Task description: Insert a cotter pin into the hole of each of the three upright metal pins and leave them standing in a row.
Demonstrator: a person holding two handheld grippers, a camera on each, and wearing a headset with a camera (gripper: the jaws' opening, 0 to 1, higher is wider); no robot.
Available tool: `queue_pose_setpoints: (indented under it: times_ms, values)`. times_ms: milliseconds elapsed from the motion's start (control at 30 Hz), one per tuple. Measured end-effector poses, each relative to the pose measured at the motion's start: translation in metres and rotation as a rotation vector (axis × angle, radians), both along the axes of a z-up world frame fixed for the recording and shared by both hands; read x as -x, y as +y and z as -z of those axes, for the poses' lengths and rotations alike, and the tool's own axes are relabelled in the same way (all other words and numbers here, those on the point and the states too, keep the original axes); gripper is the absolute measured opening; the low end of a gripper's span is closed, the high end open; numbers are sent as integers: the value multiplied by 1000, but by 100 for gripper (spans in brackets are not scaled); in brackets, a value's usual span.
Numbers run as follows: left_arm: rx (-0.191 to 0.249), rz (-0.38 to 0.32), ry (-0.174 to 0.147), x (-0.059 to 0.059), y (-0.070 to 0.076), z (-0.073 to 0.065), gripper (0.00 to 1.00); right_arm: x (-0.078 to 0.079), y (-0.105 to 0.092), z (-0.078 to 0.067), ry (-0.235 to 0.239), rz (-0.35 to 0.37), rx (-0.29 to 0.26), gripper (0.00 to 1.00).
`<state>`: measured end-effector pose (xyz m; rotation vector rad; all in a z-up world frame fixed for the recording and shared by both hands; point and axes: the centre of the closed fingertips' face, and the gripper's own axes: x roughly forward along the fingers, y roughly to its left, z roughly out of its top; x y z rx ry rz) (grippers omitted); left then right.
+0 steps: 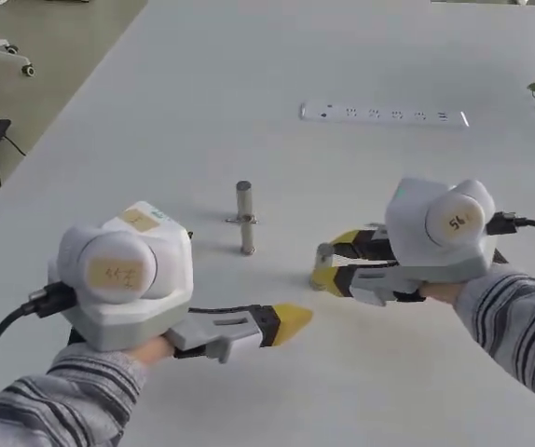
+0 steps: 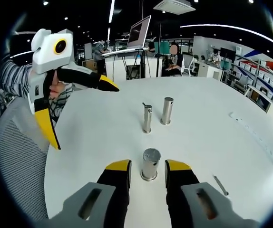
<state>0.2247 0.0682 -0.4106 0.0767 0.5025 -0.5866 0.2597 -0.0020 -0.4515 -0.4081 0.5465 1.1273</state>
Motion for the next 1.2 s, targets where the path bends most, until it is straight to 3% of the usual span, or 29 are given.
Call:
queue_pose_setpoints:
  times_ms: [133,267,333,567,767,967,1200]
  values:
    - [5,-7,-6,0,0,-3,99,1,-12,-6,11,6,-5,27]
    - [1,-5,-12,0,0,-4,99,-3,-26,-7,29,21,24,29]
    - [7,-3,-1,1,1,-4,99,-6,-35,-9,28,29,37,29]
    - [8,-10,-7,2,5,-7,99,-29,-63,-11,31,59,107,26]
    - [14,-16,-4,3,7,-8,99,-52,-83,-3,24,83,207,22]
    - [17,-10,-1,4,6,-5,98,-64,-90,10,22,54,291,19]
    - [34,-18,-5,1,5,-8,97,-70,-98,28,87,54,342,18]
